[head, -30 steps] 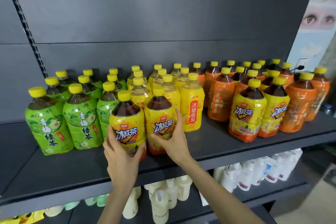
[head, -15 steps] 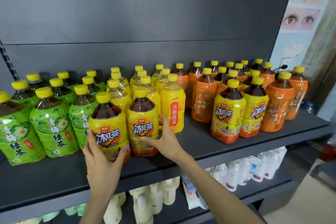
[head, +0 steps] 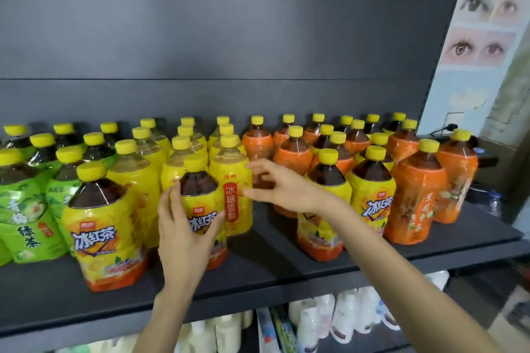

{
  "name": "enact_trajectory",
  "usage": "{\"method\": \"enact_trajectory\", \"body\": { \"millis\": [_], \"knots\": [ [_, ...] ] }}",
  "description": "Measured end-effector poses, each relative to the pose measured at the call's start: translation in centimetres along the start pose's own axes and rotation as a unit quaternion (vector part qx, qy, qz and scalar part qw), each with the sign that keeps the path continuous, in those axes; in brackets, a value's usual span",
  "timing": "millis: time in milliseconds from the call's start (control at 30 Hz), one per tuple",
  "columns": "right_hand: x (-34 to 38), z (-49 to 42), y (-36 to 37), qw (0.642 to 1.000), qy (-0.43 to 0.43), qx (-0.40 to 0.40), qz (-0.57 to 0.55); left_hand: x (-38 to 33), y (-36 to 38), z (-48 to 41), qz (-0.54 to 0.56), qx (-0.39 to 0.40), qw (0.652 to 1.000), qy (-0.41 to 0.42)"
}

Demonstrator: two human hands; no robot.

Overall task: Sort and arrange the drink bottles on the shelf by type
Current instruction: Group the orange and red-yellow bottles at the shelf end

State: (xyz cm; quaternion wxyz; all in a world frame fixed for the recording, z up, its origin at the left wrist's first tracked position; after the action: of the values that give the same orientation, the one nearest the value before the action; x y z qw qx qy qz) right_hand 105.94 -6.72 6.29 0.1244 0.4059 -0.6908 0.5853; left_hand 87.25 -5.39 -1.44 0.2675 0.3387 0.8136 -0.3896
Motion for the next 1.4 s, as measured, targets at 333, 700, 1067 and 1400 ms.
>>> {"method": "enact_trajectory", "body": {
  "millis": [333,700,1067,1400],
  "knots": [
    [-4.4,-6.8,-11.6,0.968,0.000,-0.042,0.247,-1.5,2.0,0.5,-0.049,-0.026,0.998,-0.027],
    [-8.6,-8.2,-12.1,0.975,0.051,0.006,0.216,-1.1,1.5,0.0,-0.007,-0.031,0.999,-0.019],
    [-8.5,-10.3,-10.7,0.982,-0.021,0.032,0.185,-1.4,2.5,0.0,-0.006,-0.017,1.000,-0.014],
    [-8.1,-13.6,-9.1,0.986,-0.030,0.028,0.164,-1.2,2.8,-0.1,0.002,-0.009,1.000,-0.017]
  ]
}}
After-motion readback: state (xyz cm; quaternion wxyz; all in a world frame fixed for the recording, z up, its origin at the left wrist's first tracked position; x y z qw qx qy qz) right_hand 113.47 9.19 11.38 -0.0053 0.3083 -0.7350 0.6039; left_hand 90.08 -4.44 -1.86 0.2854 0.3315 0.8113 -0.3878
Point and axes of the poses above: each hand's wrist, its own z-axis away from the middle knuckle, its own y-axis out of the palm, x = y × z, the point moved 4 cm from there along -z, towards the middle knuckle, and after that the axes turned 8 degrees about -y, right-handed, at the moved point
